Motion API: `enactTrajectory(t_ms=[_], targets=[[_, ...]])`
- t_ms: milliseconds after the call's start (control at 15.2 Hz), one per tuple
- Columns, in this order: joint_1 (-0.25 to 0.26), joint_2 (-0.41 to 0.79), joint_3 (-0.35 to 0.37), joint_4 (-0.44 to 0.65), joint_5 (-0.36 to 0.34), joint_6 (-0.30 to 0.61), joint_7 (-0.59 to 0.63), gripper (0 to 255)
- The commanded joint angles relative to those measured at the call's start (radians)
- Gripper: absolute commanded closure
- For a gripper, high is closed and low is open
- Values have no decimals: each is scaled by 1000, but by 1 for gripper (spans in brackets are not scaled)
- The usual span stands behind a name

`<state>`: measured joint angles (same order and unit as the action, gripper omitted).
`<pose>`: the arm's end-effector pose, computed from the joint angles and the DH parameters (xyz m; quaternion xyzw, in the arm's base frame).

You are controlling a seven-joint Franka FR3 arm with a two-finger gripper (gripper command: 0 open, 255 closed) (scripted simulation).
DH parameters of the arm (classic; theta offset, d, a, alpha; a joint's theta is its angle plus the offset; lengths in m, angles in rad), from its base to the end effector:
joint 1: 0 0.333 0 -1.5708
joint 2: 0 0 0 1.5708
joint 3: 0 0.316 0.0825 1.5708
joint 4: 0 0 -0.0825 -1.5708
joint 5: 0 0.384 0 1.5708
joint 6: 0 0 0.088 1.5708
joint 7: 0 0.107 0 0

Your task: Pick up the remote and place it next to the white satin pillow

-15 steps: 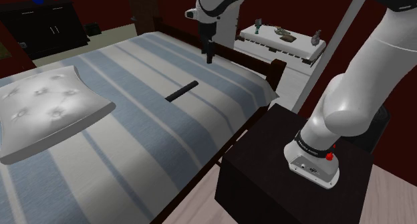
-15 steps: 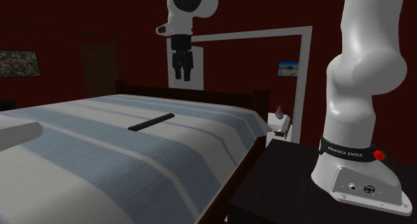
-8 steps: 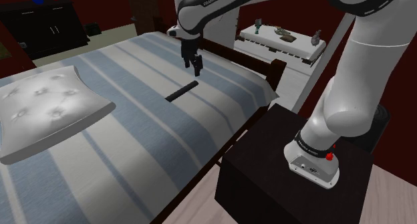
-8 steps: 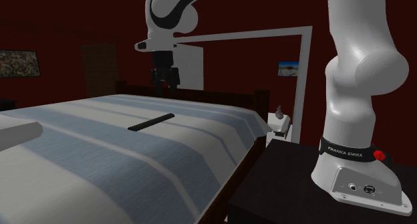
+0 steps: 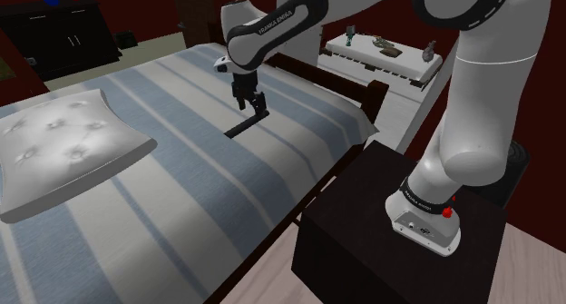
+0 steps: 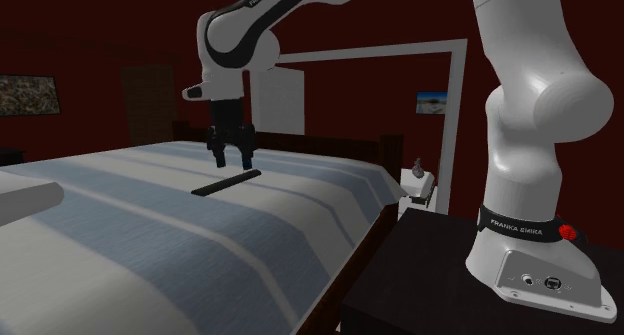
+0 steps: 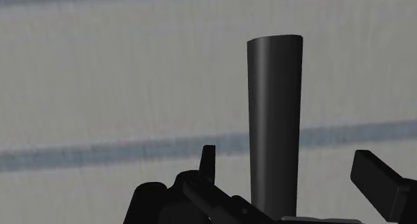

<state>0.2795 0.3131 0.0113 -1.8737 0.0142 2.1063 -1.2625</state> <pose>0.5901 0.1769 0.3400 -0.7155 -0.6974 0.0320 0.0256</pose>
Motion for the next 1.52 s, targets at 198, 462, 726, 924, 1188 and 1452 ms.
enactTrajectory(t_ms=[198,462,726,924,1188,1452], targets=[[1,26,1,-33,0,58,-1,0],[1,26,1,-32,0,58,-1,0],[1,26,1,-32,0,58,-1,255],[1,25,1,-33,0,58,-1,255],[1,25,1,-33,0,58,-2,255],[1,11,1,-24,0,36,-1,255]])
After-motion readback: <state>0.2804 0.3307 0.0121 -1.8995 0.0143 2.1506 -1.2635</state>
